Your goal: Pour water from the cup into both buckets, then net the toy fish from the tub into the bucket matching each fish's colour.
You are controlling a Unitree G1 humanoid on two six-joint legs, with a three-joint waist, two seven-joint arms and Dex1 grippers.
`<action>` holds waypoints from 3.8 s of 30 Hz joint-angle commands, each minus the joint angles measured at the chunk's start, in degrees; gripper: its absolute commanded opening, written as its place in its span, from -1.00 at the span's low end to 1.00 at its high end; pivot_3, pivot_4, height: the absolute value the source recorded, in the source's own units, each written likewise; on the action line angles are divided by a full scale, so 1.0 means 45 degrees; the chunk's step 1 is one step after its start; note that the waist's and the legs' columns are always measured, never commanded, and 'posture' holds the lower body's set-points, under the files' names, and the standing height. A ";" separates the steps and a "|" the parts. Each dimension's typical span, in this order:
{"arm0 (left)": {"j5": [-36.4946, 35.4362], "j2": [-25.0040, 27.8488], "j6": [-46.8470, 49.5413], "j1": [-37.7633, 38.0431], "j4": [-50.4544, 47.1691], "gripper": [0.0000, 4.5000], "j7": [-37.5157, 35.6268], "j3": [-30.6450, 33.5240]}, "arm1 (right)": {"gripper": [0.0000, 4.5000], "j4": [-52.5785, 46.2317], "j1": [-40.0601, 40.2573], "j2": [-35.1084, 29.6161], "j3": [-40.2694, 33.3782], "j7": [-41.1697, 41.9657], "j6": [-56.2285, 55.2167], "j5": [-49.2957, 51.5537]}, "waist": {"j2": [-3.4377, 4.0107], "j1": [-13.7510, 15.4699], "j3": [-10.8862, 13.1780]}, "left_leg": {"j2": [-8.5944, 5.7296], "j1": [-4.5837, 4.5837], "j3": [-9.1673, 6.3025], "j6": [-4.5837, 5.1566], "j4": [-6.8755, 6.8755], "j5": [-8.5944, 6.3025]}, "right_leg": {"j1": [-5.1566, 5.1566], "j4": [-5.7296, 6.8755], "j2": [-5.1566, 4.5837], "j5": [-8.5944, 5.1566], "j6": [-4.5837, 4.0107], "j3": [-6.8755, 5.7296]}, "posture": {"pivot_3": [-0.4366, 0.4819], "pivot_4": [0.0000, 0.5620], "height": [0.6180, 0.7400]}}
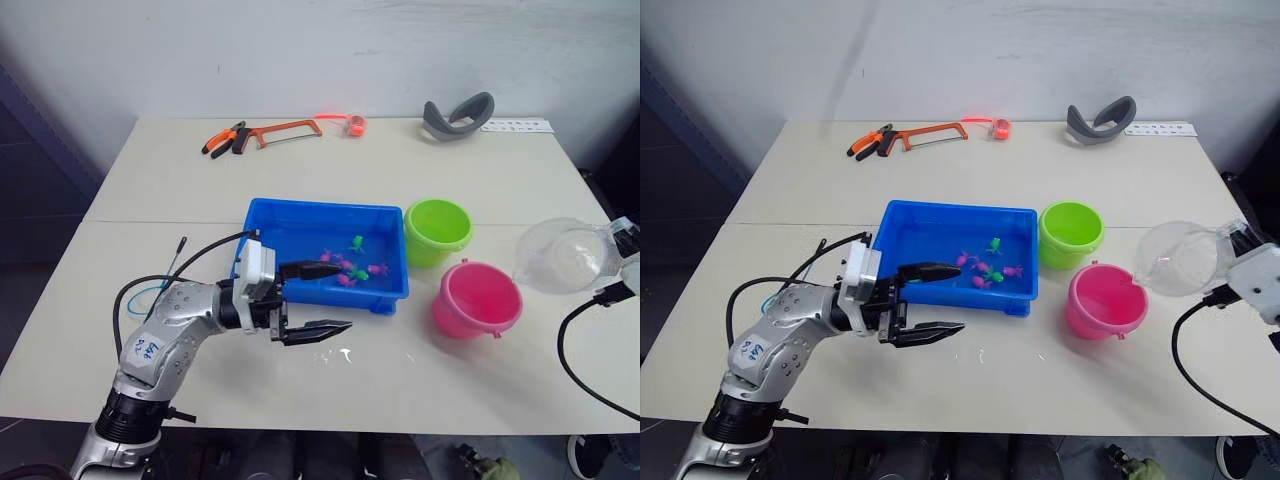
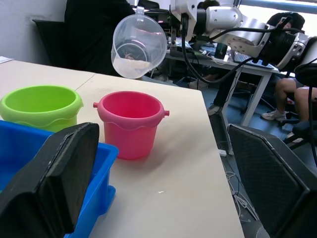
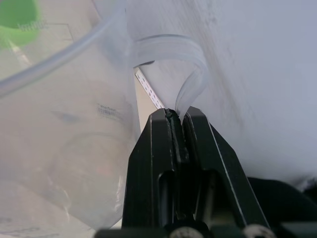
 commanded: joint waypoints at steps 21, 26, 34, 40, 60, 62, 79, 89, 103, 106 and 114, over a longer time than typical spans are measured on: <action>-0.0032 -0.0197 -0.0157 -0.0189 -0.0219 1.00 0.0049 0.0107 | -0.96 0.0433 -0.0303 -0.0366 0.0261 -0.2703 -0.2510 -0.3417 | -0.0002 -0.0006 0.0001 | 0.0002 0.0001 -0.0008 -0.0013 0.0002 0.0014 | 0.0001 0.0008 0.0004 0.0000 0.0000 0.0003 | -0.05 -0.47 1.00; -0.0026 -0.0189 -0.0163 -0.0131 -0.0277 1.00 0.0106 0.0120 | -0.96 0.0752 -0.0174 -0.0363 0.0292 -0.3059 -0.2886 -0.3581 | -0.0002 -0.0007 0.0001 | 0.0002 0.0002 -0.0008 -0.0013 0.0002 0.0017 | 0.0001 0.0009 0.0005 0.0000 0.0000 0.0003 | -0.05 -0.47 1.00; -0.0034 -0.0162 -0.0149 -0.0082 -0.0306 1.00 0.0150 0.0148 | -0.96 0.1395 -0.0176 0.0018 0.0262 -0.2936 -0.2610 -0.2413 | -0.0002 -0.0008 0.0001 | 0.0003 0.0003 -0.0009 -0.0013 0.0003 0.0020 | 0.0002 0.0014 0.0005 0.0000 -0.0001 0.0003 | -0.05 -0.47 1.00; -0.0145 -0.0070 -0.0102 0.0124 -0.0344 1.00 0.0215 0.0374 | -0.96 0.1653 -0.0528 0.0835 0.0011 -0.1632 -0.0797 0.1199 | -0.0012 -0.0018 0.0007 | 0.0004 0.0003 -0.0016 -0.0010 0.0004 0.0023 | 0.0009 0.0016 0.0004 0.0000 -0.0001 0.0000 | -0.05 -0.47 1.00; -0.0777 0.0169 0.1127 -0.2680 0.1964 1.00 0.1856 0.2680 | -0.96 0.2151 -0.5752 -0.0376 0.1724 -0.0792 0.5933 0.5155 | -0.0016 -0.0024 0.0013 | 0.0005 -0.0003 -0.0026 0.0003 0.0002 0.0030 | 0.0000 0.0067 0.0002 0.0002 -0.0003 -0.0012 | -0.05 -0.47 1.00; -0.0463 0.0110 0.0991 -0.3183 0.2359 1.00 0.1920 0.2507 | -0.96 0.3075 -0.6704 -0.0568 0.2481 -0.0758 0.5529 0.4397 | -0.0022 -0.0034 0.0019 | 0.0005 -0.0013 -0.0019 0.0001 0.0004 0.0029 | -0.0004 0.0066 0.0009 0.0002 -0.0003 -0.0017 | -0.05 -0.47 1.00; 0.0984 -0.0697 0.0440 -0.3816 0.2947 1.00 0.2526 0.1679 | -0.96 0.7947 -1.0277 -0.0449 0.6057 -0.1962 0.0480 -0.0180 | -0.0045 -0.0066 0.0047 | 0.0001 -0.0037 -0.0022 -0.0003 0.0005 0.0035 | -0.0010 0.0051 0.0010 0.0005 0.0005 -0.0030 | -0.05 -0.47 1.00; 0.1242 -0.0701 0.0000 -0.3561 0.2717 1.00 0.2363 0.1639 | -0.96 0.8830 -1.0849 -0.0844 0.7282 -0.2999 -0.1956 -0.2354 | -0.0055 -0.0066 0.0055 | 0.0002 -0.0038 -0.0027 -0.0008 0.0006 0.0037 | -0.0010 0.0049 0.0010 0.0005 0.0005 -0.0032 | -0.05 -0.47 1.00; 0.1086 -0.0927 0.0030 -0.3840 0.2675 1.00 0.2080 0.1462 | -0.96 0.9832 -1.1838 -0.1517 0.8747 -0.5454 -0.3899 -0.5551 | -0.0063 -0.0113 0.0064 | 0.0003 -0.0039 -0.0031 -0.0015 0.0005 0.0041 | -0.0010 0.0049 0.0011 0.0005 0.0005 -0.0034 | -0.05 -0.47 1.00; 0.1087 -0.0983 0.0045 -0.3763 0.2621 1.00 0.2070 0.1444 | -0.96 1.0204 -1.2052 -0.1692 0.9144 -0.6266 -0.4263 -0.6421 | -0.0064 -0.0133 0.0065 | 0.0003 -0.0041 -0.0031 -0.0015 0.0005 0.0042 | -0.0010 0.0049 0.0011 0.0005 0.0005 -0.0034 | -0.05 -0.47 1.00; 0.1096 -0.1006 -0.0008 -0.3616 0.2691 1.00 0.1998 0.1529 | -0.96 1.0997 -1.2754 -0.2072 1.0185 -0.7908 -0.5078 -0.8035 | -0.0065 -0.0296 0.0067 | 0.0005 -0.0041 -0.0034 -0.0021 0.0003 0.0045 | -0.0010 0.0049 0.0013 0.0005 0.0004 -0.0034 | -0.05 -0.47 1.00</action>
